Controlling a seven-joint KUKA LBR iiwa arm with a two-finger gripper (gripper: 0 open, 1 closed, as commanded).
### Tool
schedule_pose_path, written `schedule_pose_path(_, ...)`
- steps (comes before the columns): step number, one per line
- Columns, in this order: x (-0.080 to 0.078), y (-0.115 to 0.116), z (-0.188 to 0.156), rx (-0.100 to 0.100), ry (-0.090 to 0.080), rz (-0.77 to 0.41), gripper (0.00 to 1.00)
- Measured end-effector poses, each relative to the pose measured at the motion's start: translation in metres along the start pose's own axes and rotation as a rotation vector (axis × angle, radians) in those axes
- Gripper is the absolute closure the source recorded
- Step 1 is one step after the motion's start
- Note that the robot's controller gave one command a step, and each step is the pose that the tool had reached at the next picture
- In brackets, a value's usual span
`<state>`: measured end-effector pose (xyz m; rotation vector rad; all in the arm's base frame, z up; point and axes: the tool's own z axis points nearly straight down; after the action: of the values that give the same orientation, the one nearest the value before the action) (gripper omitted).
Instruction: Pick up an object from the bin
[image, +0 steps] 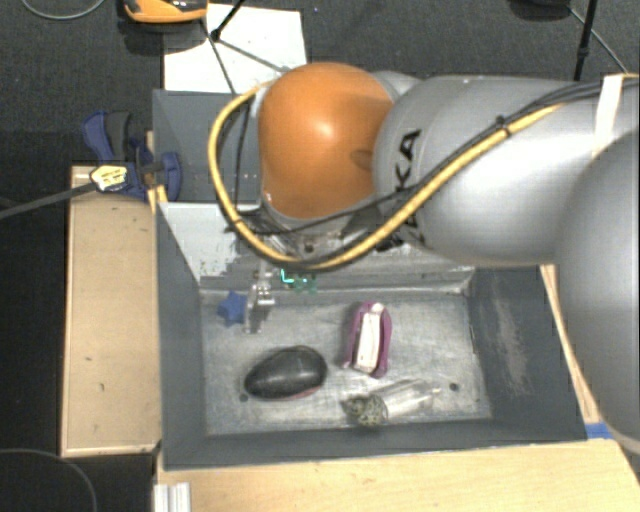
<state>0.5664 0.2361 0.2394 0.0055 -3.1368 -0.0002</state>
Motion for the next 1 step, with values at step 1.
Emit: schedule_pose_path(1, -0.0163, 0.0016, 0.1094, 0.001, 0.000, -0.036, 0.00)
